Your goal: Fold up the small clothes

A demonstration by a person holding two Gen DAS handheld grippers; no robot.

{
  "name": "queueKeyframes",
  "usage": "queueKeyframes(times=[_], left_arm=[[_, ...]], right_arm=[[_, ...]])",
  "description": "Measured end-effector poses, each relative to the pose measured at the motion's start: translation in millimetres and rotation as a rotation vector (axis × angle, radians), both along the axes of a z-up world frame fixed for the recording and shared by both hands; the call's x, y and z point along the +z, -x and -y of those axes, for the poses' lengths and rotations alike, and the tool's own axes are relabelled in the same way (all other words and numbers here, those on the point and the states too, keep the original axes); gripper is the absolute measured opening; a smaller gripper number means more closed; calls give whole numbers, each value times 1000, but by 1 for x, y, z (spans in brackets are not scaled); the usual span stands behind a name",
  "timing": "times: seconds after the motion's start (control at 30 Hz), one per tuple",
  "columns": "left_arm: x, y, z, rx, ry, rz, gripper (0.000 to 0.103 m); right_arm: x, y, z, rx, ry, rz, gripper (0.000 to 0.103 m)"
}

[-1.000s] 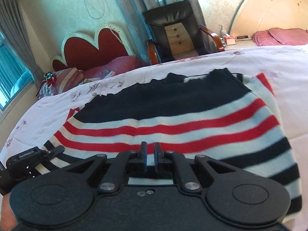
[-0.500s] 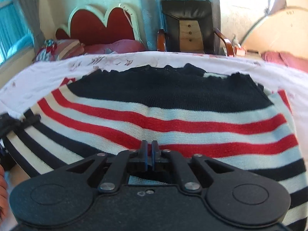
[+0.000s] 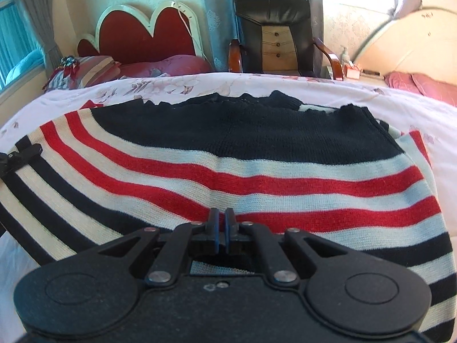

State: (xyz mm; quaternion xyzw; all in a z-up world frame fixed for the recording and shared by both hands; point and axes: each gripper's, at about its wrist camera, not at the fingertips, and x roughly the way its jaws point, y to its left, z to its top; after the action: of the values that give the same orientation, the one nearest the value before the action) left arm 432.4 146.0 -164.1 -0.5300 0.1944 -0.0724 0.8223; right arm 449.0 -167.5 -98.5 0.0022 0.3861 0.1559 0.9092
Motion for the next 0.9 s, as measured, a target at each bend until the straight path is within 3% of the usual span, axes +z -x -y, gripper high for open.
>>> queueKeyframes(times=[0.2, 0.37, 0.5, 0.63, 0.67, 0.7, 0.73, 0.77, 0.9], left_arm=[[60, -12, 38, -128, -144, 100, 21], [107, -40, 110, -321, -345, 108, 21], [109, -54, 172, -435, -459, 71, 21], [86, -56, 231, -535, -546, -10, 22], [79, -58, 245, -567, -568, -32, 24], [71, -58, 259, -615, -591, -54, 38], [66, -57, 273, -673, -610, -66, 60], [67, -52, 280, -706, -622, -48, 67], [106, -16, 254, -721, -558, 93, 69]], right_arm=[[-1, -4, 7, -4, -40, -21, 3], [-1, -8, 30, -56, -195, -79, 3], [0, 4, 93, -240, -413, -104, 6], [7, 27, 152, -348, -433, -65, 16], [8, 32, 166, -370, -436, -64, 18], [9, 36, 178, -386, -449, -67, 22], [10, 40, 190, -402, -472, -73, 29], [10, 44, 201, -418, -500, -78, 34], [15, 57, 224, -434, -580, -77, 42]])
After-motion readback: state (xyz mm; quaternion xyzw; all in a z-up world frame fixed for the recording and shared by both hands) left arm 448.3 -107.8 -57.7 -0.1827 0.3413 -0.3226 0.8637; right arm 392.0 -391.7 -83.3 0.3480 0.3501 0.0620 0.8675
